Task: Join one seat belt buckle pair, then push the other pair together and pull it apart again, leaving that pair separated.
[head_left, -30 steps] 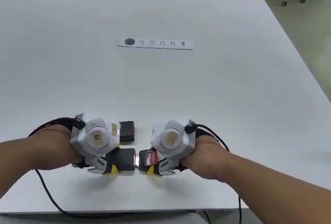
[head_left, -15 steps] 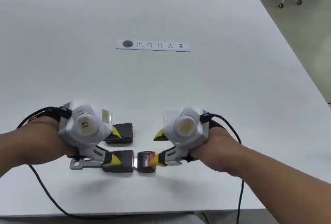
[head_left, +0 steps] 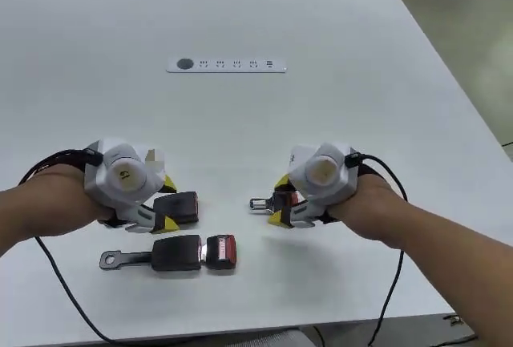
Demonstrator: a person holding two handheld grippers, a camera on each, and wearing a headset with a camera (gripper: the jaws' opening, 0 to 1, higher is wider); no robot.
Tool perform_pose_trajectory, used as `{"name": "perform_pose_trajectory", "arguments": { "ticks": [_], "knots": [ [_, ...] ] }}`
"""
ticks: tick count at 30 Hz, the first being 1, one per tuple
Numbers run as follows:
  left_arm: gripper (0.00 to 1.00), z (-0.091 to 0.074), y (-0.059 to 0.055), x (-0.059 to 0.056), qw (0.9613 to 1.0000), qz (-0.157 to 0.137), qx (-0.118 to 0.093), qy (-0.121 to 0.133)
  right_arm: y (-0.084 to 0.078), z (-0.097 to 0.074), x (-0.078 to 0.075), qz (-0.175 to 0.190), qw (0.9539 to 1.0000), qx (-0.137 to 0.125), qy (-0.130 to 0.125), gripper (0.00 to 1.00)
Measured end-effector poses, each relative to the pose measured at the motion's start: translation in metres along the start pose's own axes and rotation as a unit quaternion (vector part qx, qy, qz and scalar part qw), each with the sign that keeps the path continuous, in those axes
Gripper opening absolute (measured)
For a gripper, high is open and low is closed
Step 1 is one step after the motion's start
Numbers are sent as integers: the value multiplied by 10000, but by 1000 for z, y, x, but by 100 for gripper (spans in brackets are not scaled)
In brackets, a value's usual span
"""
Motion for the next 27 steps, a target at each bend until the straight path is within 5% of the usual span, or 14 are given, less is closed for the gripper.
{"name": "perform_pose_trajectory", "arguments": {
  "ticks": [4, 12, 21, 27],
  "knots": [
    [39, 5, -8, 8, 9999, 9, 116, -52, -8, 1, -1, -67, 9999, 124, 56, 34],
    [40, 21, -19, 5, 9990, 30, 329, -298, -25, 19, -5, -74, 9995, 250, 182, 34],
    [35, 26, -26, 9, 9981, -19, 491, -384, -28, 19, -3, -153, 9983, 247, 499, 34],
    [35, 25, -24, 9, 9981, 16, 415, -457, -29, 21, -1, -183, 9974, 196, 670, 34]
  ]
}}
Point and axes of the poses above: the centre of the closed fingertips' face, and the gripper's own axes: z roughly forward along the fingers, x roughly to its left, y roughly out of its top, the point moved 1 cm from there along -z, roughly backward along the fingers, and after that the axes turned 15 degrees about -y, right-handed, at the moved point
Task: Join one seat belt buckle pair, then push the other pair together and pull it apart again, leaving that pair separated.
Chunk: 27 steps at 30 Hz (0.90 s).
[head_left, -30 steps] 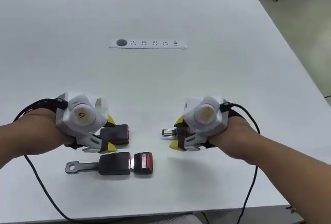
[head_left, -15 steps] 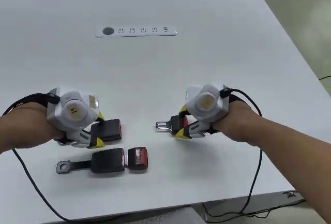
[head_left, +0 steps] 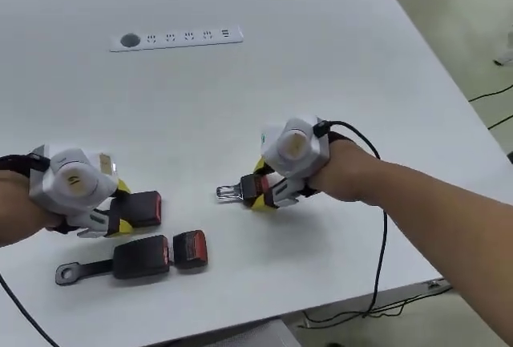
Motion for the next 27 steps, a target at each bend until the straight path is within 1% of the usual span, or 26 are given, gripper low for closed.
{"name": "perform_pose_trajectory", "arguments": {
  "ticks": [4, 9, 11, 13, 15, 17, 19, 20, 23, 25, 27],
  "knots": [
    [34, 0, -2, 1, 10000, 46, 8, -1, -2, 2, -3, -18, 10000, -45, 36, 33],
    [34, 0, -3, 1, 10000, 62, 20, -20, 1, -1, 0, -47, 9999, -81, 67, 33],
    [34, 1, -3, 1, 10000, 86, 41, -17, 0, 1, -1, -38, 10000, -41, 61, 33],
    [34, 1, -3, 0, 9999, 100, 52, -7, -1, 5, -1, -99, 9999, 59, 56, 33],
    [33, 2, -4, 1, 9999, 112, 53, 2, 1, 1, 0, -123, 9998, 115, 50, 33],
    [33, 2, -4, 1, 9999, 103, 53, 9, 0, 2, -1, -156, 9998, 136, 65, 33],
    [33, 2, -4, 1, 10000, 78, 49, 16, 3, -3, 2, -163, 9997, 167, 64, 33],
    [33, 2, -4, 1, 10000, 76, 50, 19, 1, 1, 0, -165, 9997, 188, 61, 33],
    [33, 2, -4, 1, 10000, 45, 51, 43, 2, 0, 3, -156, 9996, 232, 41, 33],
    [33, 2, -4, 1, 10000, 29, 46, 49, 3, -1, 0, -169, 9996, 229, 5, 33],
    [33, 2, -4, 1, 10000, 21, 56, 52, 3, 4, 0, -164, 9996, 228, -37, 33]
  ]
}}
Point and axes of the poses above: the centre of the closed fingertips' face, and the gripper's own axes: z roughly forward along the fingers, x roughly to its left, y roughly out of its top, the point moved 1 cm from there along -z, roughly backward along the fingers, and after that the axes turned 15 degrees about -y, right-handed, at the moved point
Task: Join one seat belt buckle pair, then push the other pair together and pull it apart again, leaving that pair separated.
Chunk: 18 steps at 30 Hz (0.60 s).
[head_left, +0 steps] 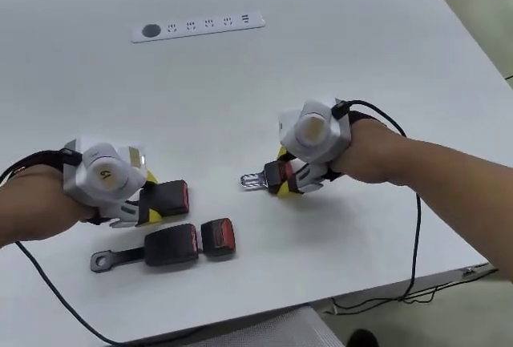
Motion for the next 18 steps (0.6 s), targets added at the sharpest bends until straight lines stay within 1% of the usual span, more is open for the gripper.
{"name": "perform_pose_trajectory", "arguments": {
  "ticks": [3, 6, 10, 12, 14, 16, 18],
  "knots": [
    [33, 0, 0, 0, 10000, -18, -1, 7, 4, -1, 1, 0, 10000, -8, -29, 33],
    [33, 0, 0, 0, 10000, -56, -36, 24, 12, -2, 4, -14, 10000, -24, -55, 33],
    [33, -1, 1, -1, 9999, -86, -66, 51, 21, 6, 9, -21, 10000, -75, -61, 33],
    [33, -1, 1, -1, 9999, -85, -77, 54, 29, 5, 12, -12, 9999, -112, -68, 33],
    [33, -1, 1, -1, 9999, -91, -83, 53, 30, 9, 13, -6, 9999, -138, -69, 33],
    [33, -1, 1, -1, 9999, -92, -85, 47, 38, 12, 15, 82, 9998, -164, -35, 33],
    [33, -1, 1, -1, 9998, -144, -102, 48, 43, 22, 16, 181, 9996, -203, -43, 33]
  ]
}}
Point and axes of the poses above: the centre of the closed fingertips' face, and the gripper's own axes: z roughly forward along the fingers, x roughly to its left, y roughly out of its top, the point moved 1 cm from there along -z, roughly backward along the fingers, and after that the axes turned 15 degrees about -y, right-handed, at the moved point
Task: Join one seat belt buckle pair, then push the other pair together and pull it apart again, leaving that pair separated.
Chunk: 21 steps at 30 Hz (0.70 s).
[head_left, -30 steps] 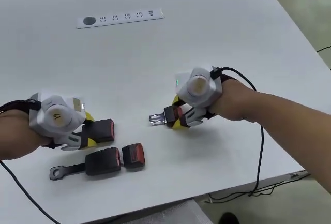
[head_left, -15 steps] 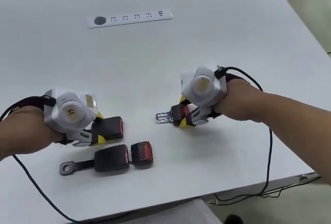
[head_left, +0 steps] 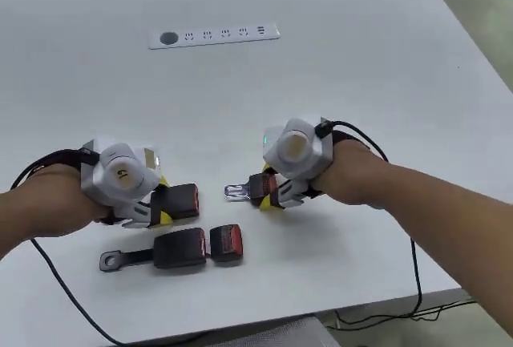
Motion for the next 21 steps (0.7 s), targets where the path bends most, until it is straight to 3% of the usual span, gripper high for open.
{"name": "perform_pose_trajectory", "arguments": {
  "ticks": [4, 9, 16, 21],
  "knots": [
    [33, 0, -1, 1, 10000, -11, -18, 23, 18, 3, 3, 35, 10000, -61, -22, 33],
    [33, 0, 0, 1, 10000, -5, -45, 14, 25, 9, 6, -42, 10000, -71, 18, 33],
    [33, 1, -2, 2, 10000, -25, -65, 6, 36, 16, 13, -452, 9990, -56, 29, 33],
    [33, 1, -2, 3, 9999, -112, -86, -40, 36, 14, 15, -366, 9993, -66, 46, 33]
  ]
}}
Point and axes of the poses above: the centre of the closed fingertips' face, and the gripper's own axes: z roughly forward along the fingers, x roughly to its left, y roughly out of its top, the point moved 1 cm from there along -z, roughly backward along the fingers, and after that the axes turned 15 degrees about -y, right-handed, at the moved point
